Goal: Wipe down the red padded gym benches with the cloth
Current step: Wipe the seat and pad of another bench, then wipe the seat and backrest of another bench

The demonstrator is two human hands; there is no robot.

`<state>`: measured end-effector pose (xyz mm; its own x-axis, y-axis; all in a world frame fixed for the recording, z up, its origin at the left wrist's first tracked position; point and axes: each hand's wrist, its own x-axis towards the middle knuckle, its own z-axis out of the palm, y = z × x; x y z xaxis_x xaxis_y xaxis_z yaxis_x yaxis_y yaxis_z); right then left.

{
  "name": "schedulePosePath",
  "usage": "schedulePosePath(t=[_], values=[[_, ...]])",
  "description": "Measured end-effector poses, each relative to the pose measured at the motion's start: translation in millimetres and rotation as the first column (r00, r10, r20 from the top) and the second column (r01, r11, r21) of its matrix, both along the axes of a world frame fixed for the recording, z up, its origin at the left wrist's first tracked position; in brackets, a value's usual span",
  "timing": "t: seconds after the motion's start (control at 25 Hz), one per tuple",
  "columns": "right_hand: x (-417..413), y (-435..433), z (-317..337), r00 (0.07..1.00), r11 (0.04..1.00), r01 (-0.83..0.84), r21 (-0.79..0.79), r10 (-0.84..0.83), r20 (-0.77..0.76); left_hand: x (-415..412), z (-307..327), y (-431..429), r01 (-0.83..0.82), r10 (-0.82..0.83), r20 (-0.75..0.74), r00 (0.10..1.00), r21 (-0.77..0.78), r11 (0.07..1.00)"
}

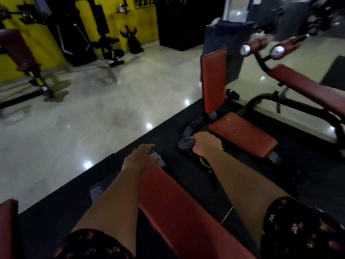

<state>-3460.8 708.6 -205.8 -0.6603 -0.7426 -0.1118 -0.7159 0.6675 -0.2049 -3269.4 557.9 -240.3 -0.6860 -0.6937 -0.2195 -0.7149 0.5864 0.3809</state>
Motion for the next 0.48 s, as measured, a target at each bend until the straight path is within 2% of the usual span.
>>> schedulePosePath(t=[0.12, 0.24, 0.48], values=[[-18.7, 30.2, 8.8, 0.999, 0.999, 0.053, 0.012, -0.053, -0.001, -26.7, 1.5, 12.3, 0.098, -0.097, -0.034, 0.995, 0.015, 0.995], [-31.0, 56.1, 22.7, 0.986, 0.986, 0.166, -0.013, -0.166, -0.028, -56.9, 12.5, 16.2, 0.204, -0.206, -0.057, 0.977, -0.033, 0.978], [-25.6, 83.6, 44.0, 0.919, 0.92, 0.392, 0.001, -0.391, -0.048, -108.7, 36.8, 38.9, 0.48, -0.488, -0.035, 0.872, -0.135, 0.867]])
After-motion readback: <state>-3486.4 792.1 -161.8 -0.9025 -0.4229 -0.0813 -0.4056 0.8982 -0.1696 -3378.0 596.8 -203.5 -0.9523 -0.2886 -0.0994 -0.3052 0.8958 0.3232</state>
